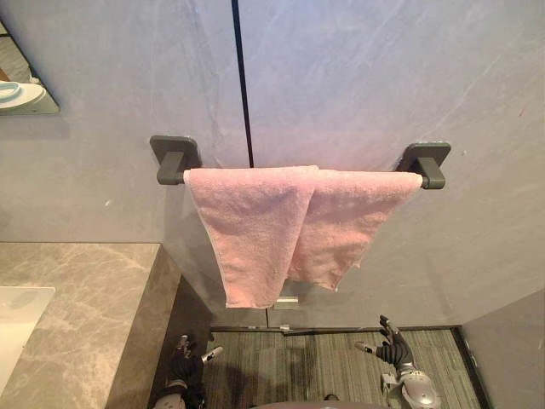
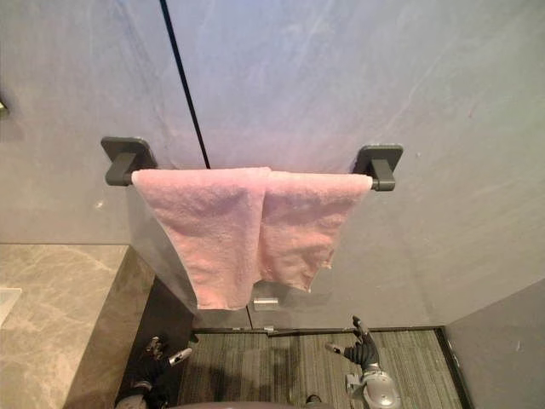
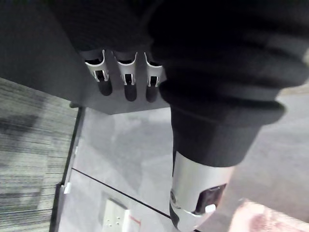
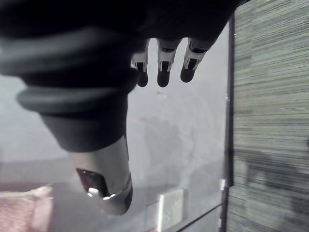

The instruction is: Organize washtable

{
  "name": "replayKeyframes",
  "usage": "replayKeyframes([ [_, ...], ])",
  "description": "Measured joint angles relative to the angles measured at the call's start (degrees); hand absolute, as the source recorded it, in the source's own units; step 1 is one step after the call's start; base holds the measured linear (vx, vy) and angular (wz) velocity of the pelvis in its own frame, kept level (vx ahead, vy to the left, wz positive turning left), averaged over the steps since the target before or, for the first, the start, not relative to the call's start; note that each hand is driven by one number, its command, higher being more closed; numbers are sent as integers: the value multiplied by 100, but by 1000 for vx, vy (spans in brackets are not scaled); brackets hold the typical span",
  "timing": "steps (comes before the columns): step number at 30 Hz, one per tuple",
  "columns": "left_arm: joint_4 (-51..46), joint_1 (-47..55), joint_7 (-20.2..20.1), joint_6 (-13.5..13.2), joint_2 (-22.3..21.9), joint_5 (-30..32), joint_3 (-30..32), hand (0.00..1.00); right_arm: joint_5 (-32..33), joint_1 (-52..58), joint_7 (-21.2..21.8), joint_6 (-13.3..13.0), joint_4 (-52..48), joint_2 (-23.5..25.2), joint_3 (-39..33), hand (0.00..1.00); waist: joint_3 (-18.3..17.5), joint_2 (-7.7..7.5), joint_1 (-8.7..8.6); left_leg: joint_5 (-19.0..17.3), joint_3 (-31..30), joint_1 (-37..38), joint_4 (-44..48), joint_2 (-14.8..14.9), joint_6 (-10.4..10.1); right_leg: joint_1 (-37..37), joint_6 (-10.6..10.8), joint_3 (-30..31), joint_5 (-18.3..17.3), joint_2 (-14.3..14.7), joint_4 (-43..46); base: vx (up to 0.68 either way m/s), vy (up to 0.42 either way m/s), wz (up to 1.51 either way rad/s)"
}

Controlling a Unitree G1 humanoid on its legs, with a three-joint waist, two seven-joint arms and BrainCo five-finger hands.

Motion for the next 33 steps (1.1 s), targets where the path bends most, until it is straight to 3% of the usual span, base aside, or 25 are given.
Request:
replayKeyframes([
  [16, 1296, -388, 141, 112, 81, 334, -177, 0, -106, -342, -157, 162, 1232, -52, 96, 0, 92, -55, -6, -3, 65, 2, -70, -17, -5, 27, 21, 27, 58, -4, -145, -5, -8, -1],
  [33, 1452, -484, 169, 112, 95, 446, -165, 0, -105, -425, -244, 174, 1621, -50, 56, 0, 122, -35, -6, -5, 61, 43, -60, -17, -8, 84, 24, 16, 55, -7, -127, -26, -26, 0],
])
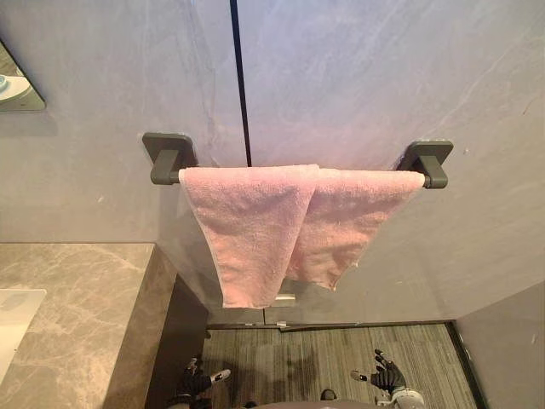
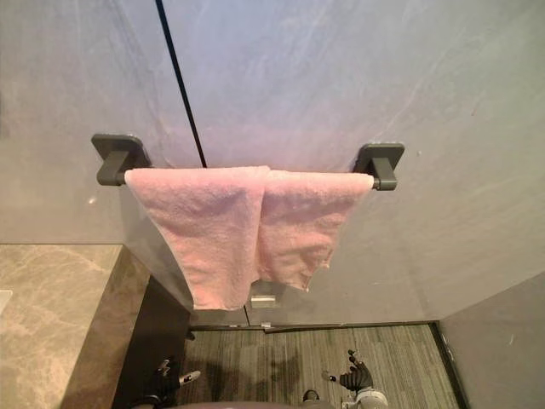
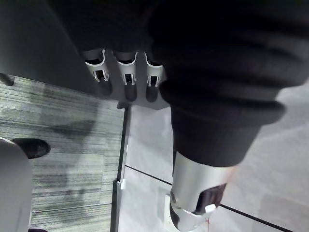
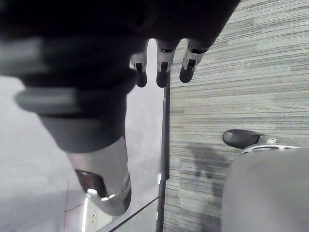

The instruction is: Organize washtable

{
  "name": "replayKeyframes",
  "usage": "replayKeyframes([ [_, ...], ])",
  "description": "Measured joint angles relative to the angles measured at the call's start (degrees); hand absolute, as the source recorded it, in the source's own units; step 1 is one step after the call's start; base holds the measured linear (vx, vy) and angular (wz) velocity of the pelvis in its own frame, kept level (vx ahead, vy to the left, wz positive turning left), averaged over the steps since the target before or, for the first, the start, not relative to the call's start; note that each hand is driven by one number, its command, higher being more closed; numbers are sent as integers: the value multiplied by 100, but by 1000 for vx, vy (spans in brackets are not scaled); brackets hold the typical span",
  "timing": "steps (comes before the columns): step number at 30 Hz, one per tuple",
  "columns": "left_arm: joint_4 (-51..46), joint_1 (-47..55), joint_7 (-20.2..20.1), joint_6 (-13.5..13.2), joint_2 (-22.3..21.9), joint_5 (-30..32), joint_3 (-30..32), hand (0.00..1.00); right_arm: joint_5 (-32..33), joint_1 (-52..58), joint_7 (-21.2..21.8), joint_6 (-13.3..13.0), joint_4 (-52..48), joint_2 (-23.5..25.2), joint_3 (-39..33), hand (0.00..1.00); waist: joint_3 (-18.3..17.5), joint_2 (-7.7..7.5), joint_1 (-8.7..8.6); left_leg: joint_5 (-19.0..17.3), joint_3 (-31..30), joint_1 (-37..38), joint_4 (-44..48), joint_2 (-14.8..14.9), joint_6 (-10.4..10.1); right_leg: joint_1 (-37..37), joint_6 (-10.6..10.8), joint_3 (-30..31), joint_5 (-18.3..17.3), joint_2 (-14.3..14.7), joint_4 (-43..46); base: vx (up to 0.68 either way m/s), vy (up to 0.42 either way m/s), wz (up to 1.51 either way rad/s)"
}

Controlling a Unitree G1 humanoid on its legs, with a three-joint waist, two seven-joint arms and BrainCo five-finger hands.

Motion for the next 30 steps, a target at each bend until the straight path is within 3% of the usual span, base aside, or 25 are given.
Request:
replayKeyframes([
  [11, -1, -30, 70, 2, 2, 113, -43, 0, -5, -62, -10, 10, -1, -1, 5, 0, 11, 0, 2, -17, 126, -47, -27, 12, -22, -109, 0, 103, -1, 22, -4, -2, -1, -5],
  [14, -7, -40, 74, -2, 12, 123, -43, 0, -38, -187, -18, 58, -2, -14, 7, 0, 30, 37, 5, -50, 268, -189, 21, 48, -49, -436, -11, 294, -18, 50, 173, -50, -26, -35],
  [16, -8, -163, 80, 8, 47, 117, -40, 0, -63, -526, -18, 77, -3, -58, 27, 0, 183, 60, 26, -190, 531, -674, 450, 156, -36, -1220, -62, 427, -134, 97, 964, -89, -22, -55],
  [19, -7, -181, 83, 23, 117, 112, -43, 0, -82, -686, -19, 105, -19, -102, 46, 0, 314, 98, 2, -315, 656, -900, 782, 271, -37, -1545, -88, 304, -185, 66, 1371, -63, -19, -25],
  [22, -61, -197, 106, 21, 239, 111, -42, 0, -101, -509, -13, 129, -26, -105, 45, 0, 342, 117, 9, -363, 463, -906, 977, 309, -67, -1689, -268, 149, -859, -171, 2269, -9, -52, 44],
  [24, -64, -231, 133, 20, 289, 110, -30, 0, -100, -453, -8, 162, -31, -102, 41, 0, 342, 125, 17, -441, 238, -1008, 1245, 431, -194, -1763, -218, 286, -1051, -367, 2908, 25, -83, 54],
  [26, -73, -279, 217, 3, 374, 106, -10, 0, -100, -367, -4, 177, -139, -83, 42, 0, 332, 122, 15, -534, -168, -1295, 1616, 577, -386, -1779, -132, 850, -1127, -476, 3362, -7, -257, 81],
  [27, -73, -284, 233, -10, 440, 102, -9, 0, -100, -338, -2, 176, -239, -61, 47, 0, 260, 4, 16, -544, -404, -1531, 1805, 628, -551, -1770, 105, 1269, -1276, -473, 3383, -53, -465, 114],
  [28, -66, -309, 262, -10, 510, 94, 2, 0, -99, -394, 0, 174, -245, -80, 49, 0, 200, -113, 20, -479, -708, -1766, 1855, 653, -755, -1671, 464, 1390, -1679, -404, 3205, -62, -450, 92],
  [29, -64, -321, 281, -10, 487, 91, 10, 0, -99, -422, 0, 175, -244, -106, 52, 0, 196, -119, 37, -427, -797, -1820, 1809, 679, -838, -1646, 455, 1341, -1827, -369, 3093, -85, -483, 84],
  [30, -31, -402, 299, -4, 295, 79, 20, 0, -96, -574, -12, 176, -237, -199, 130, 0, 244, 16, 126, -190, -1033, -1931, 1581, 827, -1016, -1527, 285, 1071, -1998, -195, 2866, -119, -443, 92],
])
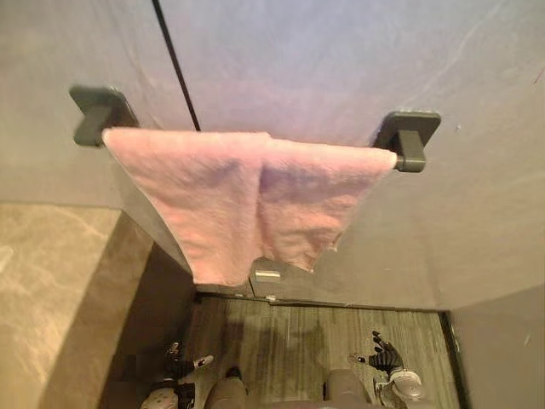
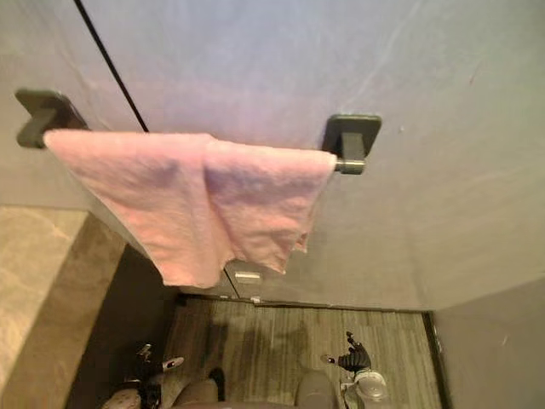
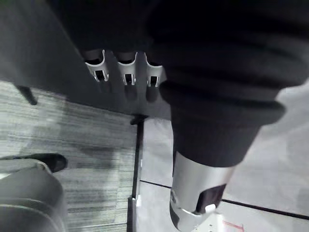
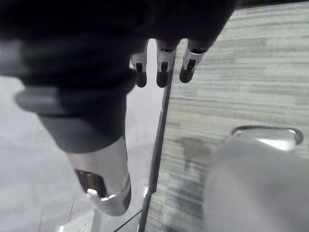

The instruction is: Organize washtable

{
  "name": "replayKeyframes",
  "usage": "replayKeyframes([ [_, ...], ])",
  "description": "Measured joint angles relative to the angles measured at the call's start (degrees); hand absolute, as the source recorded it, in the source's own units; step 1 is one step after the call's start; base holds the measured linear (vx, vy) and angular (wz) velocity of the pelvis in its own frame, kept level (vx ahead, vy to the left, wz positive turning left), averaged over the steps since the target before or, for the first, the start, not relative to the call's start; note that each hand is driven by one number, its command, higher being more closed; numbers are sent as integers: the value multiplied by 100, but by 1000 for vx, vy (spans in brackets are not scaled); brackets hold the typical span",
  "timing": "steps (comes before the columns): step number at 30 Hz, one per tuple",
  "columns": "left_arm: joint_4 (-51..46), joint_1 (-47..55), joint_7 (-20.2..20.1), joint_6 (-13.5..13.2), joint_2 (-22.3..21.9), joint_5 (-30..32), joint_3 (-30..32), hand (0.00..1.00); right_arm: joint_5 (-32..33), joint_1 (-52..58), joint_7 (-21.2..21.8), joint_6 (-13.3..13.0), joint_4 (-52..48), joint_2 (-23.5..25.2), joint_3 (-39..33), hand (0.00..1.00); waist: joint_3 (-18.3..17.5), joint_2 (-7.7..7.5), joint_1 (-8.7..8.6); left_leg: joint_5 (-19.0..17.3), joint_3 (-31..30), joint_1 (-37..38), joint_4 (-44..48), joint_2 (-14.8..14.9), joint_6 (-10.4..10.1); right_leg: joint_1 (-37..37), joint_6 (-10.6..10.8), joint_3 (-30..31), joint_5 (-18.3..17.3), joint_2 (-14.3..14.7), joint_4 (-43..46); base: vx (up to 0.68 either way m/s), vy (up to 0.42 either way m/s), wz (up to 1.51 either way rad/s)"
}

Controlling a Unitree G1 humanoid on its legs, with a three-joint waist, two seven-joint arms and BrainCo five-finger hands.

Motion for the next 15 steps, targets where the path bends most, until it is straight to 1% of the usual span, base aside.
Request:
replayKeyframes([
  [1, -9, -60, 18, -15, -215, -52, -15, 0, 7, -39, -2, 2, -1, -161, 28, 0, -1, 161, -3, 382, -330, -63, -324, 169, -86, 34, -83, -376, 21, 154, -33, -140, -417, 110],
  [2, -8, -81, 28, -15, -286, -110, -16, 0, 8, -35, -6, 2, -1, -177, 31, 0, -13, 192, -3, 567, -466, -91, -455, 187, -95, 56, -103, -571, 17, 184, -43, -159, -359, 156],
  [3, -9, -132, 51, -13, -379, -222, -81, 0, 15, -70, -16, -3, 0, -224, 33, 0, 19, 228, 15, 1152, -510, -137, -813, 208, 39, 149, -244, -985, 70, 256, -85, -162, -320, 152],
  [4, -12, -125, 60, -14, -404, -344, -161, 0, 20, -165, -50, -7, 2, -263, 27, 0, 34, 256, 38, 1775, -286, -177, -1170, 273, 129, 201, -431, -1284, 181, 343, -208, -161, -299, 144],
  [5, -11, -119, 73, -11, -404, -394, -197, 0, 20, -204, -86, -10, -2, -283, 34, 0, 50, 278, 52, 2109, -177, -187, -1355, 281, 133, 243, -527, -1420, 236, 403, -298, -171, -278, 126],
  [6, -16, -112, 95, -16, -399, -452, -306, 0, 20, -340, -136, -29, -32, -243, 35, 0, 44, 266, 40, 2956, 130, -184, -1915, 241, 185, 291, -804, -1755, 402, 409, -684, -219, -259, 113],
  [7, -14, -136, 88, -10, -439, -454, -309, 0, 20, -466, -151, -45, -78, -209, 30, 0, 87, 257, 54, 2381, 564, -419, -1151, 105, 81, 359, -943, -2073, 490, 330, -803, -239, -280, 118],
  [8, -14, -118, 76, -7, -452, -453, -310, 0, 20, -452, -159, -54, -170, -195, 29, 0, 105, 224, 46, 1938, 681, -514, -602, 13, 292, 380, -957, -2195, 498, 262, -802, -246, -239, 115],
  [9, -30, -75, 42, -18, -458, -454, -293, 0, 23, -347, -171, -75, -307, -163, 23, 0, 138, 160, 21, 1073, 997, -466, 485, -209, 543, 501, -1000, -2518, 526, 115, -836, -203, -180, 119],
  [10, -27, -57, 25, -16, -466, -453, -296, 0, 25, -238, -181, -82, -413, -152, 24, 0, 104, 210, 28, 511, 1282, -177, 927, -274, 569, 679, -1002, -2750, 554, 88, -928, -154, -109, 114],
  [11, -18, -46, 20, -14, -474, -453, -299, 0, 26, -201, -185, -86, -435, -142, 24, 0, 71, 266, 24, 304, 1379, 7, 1001, -291, 558, 752, -998, -2860, 557, 89, -954, -99, -40, 122],
  [12, -11, 10, 10, -13, -501, -450, -316, 0, 28, -113, -186, -85, -432, -146, 12, 0, -9, 401, -89, -71, 1599, 440, 956, -286, 510, 832, -996, -3208, 559, 83, -934, -67, 19, 131],
  [13, -1, 0, 2, -12, -513, -432, -359, 0, 47, -62, -189, -84, -429, -138, -23, 0, -75, 508, -175, -224, 1764, 713, 774, -237, 420, 830, -996, -3498, 559, 61, -835, -78, 43, 139],
  [14, 3, -22, -15, -12, -517, -409, -376, 0, 52, -37, -194, -83, -429, -127, -42, 0, -101, 550, -213, -262, 1851, 819, 620, -215, 399, 815, -996, -3651, 558, 31, -771, -97, 92, 151],
  [15, 9, -103, -52, -8, -498, -343, -486, 0, 58, -32, -211, -72, -395, -87, -153, 0, -132, 646, -328, -179, 1872, 975, -4, -270, 412, 807, -992, -3953, 558, -46, -648, -88, 103, 128],
])
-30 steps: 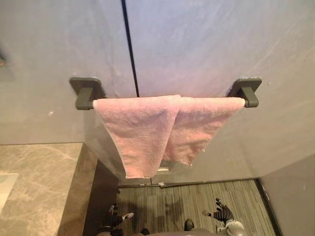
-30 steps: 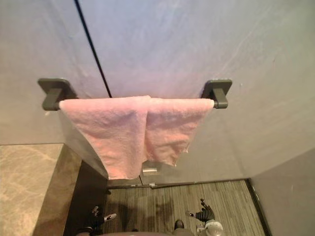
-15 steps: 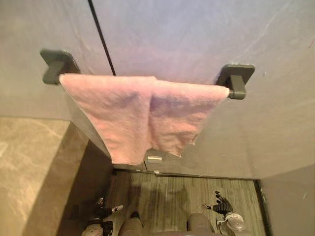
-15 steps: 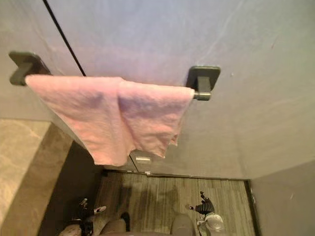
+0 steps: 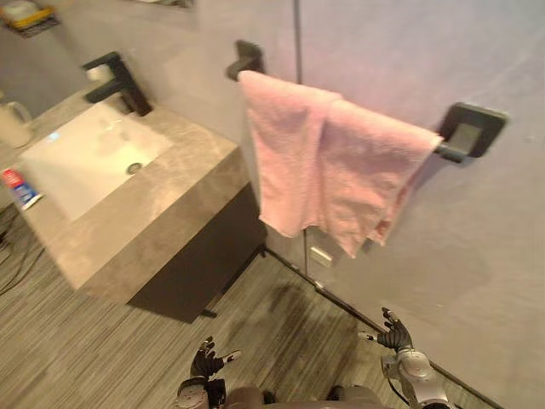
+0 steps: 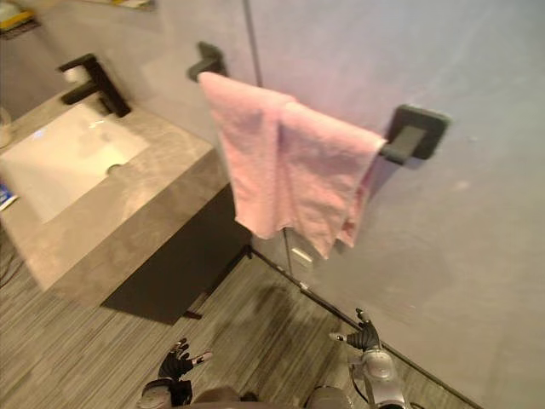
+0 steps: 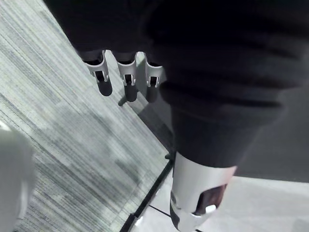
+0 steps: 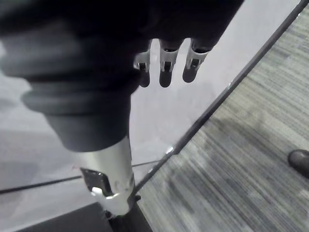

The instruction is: Organize washtable

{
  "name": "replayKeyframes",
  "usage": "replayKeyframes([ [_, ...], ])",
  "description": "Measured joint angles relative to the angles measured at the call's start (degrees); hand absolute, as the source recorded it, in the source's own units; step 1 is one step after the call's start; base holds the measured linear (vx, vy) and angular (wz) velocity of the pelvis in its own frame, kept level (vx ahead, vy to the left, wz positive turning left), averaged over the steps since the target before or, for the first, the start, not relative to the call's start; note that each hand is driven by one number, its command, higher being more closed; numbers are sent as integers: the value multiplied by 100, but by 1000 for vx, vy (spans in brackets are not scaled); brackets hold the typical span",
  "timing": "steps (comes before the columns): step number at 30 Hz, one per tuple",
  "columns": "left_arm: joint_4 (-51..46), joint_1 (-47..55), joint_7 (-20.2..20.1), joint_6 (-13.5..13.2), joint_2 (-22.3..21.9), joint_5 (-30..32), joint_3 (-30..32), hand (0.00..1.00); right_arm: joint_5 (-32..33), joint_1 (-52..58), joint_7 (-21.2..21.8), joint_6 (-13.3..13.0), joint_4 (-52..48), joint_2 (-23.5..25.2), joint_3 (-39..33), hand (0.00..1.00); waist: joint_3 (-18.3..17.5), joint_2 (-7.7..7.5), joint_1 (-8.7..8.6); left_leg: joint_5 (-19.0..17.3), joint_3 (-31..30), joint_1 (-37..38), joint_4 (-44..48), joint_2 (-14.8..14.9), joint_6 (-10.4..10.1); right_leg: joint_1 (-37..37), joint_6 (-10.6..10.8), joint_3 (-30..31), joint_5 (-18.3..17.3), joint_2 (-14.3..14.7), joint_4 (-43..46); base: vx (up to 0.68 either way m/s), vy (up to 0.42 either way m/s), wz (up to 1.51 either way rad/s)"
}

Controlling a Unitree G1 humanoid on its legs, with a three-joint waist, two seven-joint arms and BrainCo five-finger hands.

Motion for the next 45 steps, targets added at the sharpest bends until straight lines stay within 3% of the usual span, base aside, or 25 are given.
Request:
replayKeyframes([
  [1, -2, -25, -27, 4, 15, 17, -50, 0, 5, 6, -8, 6, 7, 28, -51, 0, -13, 9, -30, 62, 20, 120, -277, -57, 76, 8, 30, -63, 16, -5, -24, -157, 188, 152],
  [2, -2, -62, -49, 17, 97, 44, -215, 0, 64, -4, -15, 7, 19, 114, -82, 0, -23, -13, -73, 239, -63, 323, -1012, -158, 278, 37, 165, -137, 106, 40, -174, -158, 187, 87],
  [4, 20, -47, -54, 58, 176, 96, -256, 0, 98, -103, -16, -1, 21, 199, -81, 0, -15, -82, -61, 456, -128, 319, -1221, -236, 196, 22, 167, -135, 265, 38, -305, -110, 124, 38],
  [9, 31, 47, -45, 71, 194, 234, -239, 0, 205, -353, -24, 1, 251, 244, 121, 0, 4, -47, 29, 791, -16, 322, -1631, -315, 283, -114, 151, 224, 735, 194, -759, -145, 70, -19],
  [13, 227, 134, -44, 60, 178, 267, -202, 0, 157, -343, -23, 53, 601, 239, 181, 0, 36, -74, 32, 1010, -9, 383, -1887, -346, 350, -177, 99, 386, 902, 250, -821, -158, -10, -16],
  [17, 243, 261, -46, 57, 170, 343, -177, 0, 141, -324, -21, 69, 631, 242, 196, 0, 130, -120, 51, 1073, -78, 404, -1985, -346, 412, -176, 67, 440, 935, 278, -792, -181, -19, 1],
  [21, 241, 214, -33, 9, 160, 364, -25, 0, 111, -289, -20, 68, 624, 250, 336, 0, 256, -164, 100, 1183, -406, 271, -1995, -349, 451, -333, 229, 826, 800, 392, -724, -104, -36, 18],
  [23, 244, 178, -26, 4, 156, 367, -8, 0, 114, -151, -21, 69, 623, 271, 396, 0, 283, -193, 125, 1274, -641, 119, -1994, -331, 439, -403, 191, 863, 713, 490, -748, -52, -73, 45],
  [28, 167, 99, 12, -9, 137, 362, 60, 0, 141, 48, -22, 73, 617, 424, 402, 0, 355, -340, 244, 1294, -1113, -195, -1989, -337, 415, -420, 153, 744, 666, 694, -956, -7, -64, 62],
  [29, 159, 84, 27, -6, 101, 361, 88, 0, 165, 67, -28, 73, 603, 455, 400, 0, 352, -368, 248, 1294, -1283, -348, -1947, -343, 416, -420, 154, 488, 667, 687, -1028, 24, -78, 94],
  [32, -39, 10, 77, -4, 10, 357, 66, 0, 223, 259, -46, 51, 371, 479, 302, 0, 365, -408, 323, 1280, -1107, -1051, -1187, -255, 492, -407, 174, -582, 737, 489, -1066, 25, -45, 124],
  [33, -52, -91, 80, -1, 5, 352, 6, 0, 298, 296, -65, 50, 390, 481, 173, 0, 399, -415, 332, 1232, -699, -1304, -831, -164, 562, -365, 28, -994, 784, 342, -868, 69, -9, 179],
  [35, -127, -77, 86, -6, -57, 298, 3, 0, 390, 260, -153, 45, 398, 351, 112, 0, 435, -305, 388, 1123, 48, -1379, -488, 102, 730, -322, -35, -893, 732, 198, -428, 93, 71, 134],
  [36, -149, -76, 91, -3, -40, 234, 20, 0, 403, 184, -188, 42, 394, 243, 34, 0, 461, -310, 535, 1112, 279, -1388, -405, 77, 895, -310, -3, -689, 636, 44, -162, 76, 191, 81],
  [37, -170, -70, 95, -9, -2, 221, 27, 0, 403, 122, -199, 40, 388, 199, -35, 0, 478, -371, 565, 1259, 229, -1370, -474, -87, 912, -300, 58, -692, 586, -94, -102, 54, 168, 88],
  [38, -173, -70, 97, -9, 24, 189, 25, 0, 404, 84, -201, 33, 377, 200, -69, 0, 480, -427, 543, 1365, 176, -1370, -585, -222, 874, -267, 118, -697, 547, -199, -142, 12, 194, 108],
  [39, -173, -126, 100, -13, 80, 172, 48, 0, 404, 31, -204, -27, 382, 249, -142, 0, 558, -574, 486, 1033, 371, -1464, -481, -338, 462, -193, 276, -795, 479, -460, -215, -23, 171, 112],
  [40, -166, -197, 95, 2, 110, 81, 160, 0, 406, -25, -209, -42, 412, 231, -129, 0, 604, -588, 524, 555, 852, -1686, 211, 18, 909, -170, 334, -1001, 541, -615, -183, -29, 190, 107],
  [41, -156, -184, 111, 7, 105, 35, 274, 0, 405, -24, -210, -46, 423, 220, -97, 0, 608, -605, 530, 423, 1098, -1785, 518, 263, 862, -152, 393, -1107, 575, -715, -185, -11, 150, 99],
  [42, -144, -171, 129, 4, 111, -11, 404, 0, 407, -29, -199, -46, 449, 213, -96, 0, 643, -617, 484, 336, 1431, -1815, 644, 693, 693, -6, 587, -1329, 685, -832, -256, 41, 230, 109],
  [43, -84, -153, 149, 2, 94, -64, 433, 0, 410, 18, -210, -47, 516, 183, -106, 0, 627, -454, 488, 423, 1519, -1712, 338, 1067, 521, 200, 773, -1522, 794, -833, -335, 117, 388, 114],
  [44, -8, -137, 159, 4, 87, -107, 440, 0, 407, 8, -213, -39, 659, 152, -106, 0, 626, -363, 497, 784, 1653, -1623, 183, 1198, 311, 362, 907, -1638, 855, -848, -344, 139, 384, 108],
  [45, 37, -144, 179, 11, 137, -170, 455, 0, 403, -34, -203, 4, 859, 151, -102, 0, 637, -436, 523, 944, 1653, -1556, 269, 968, 600, 540, 1032, -1702, 953, -1059, -396, 258, 494, 108],
])
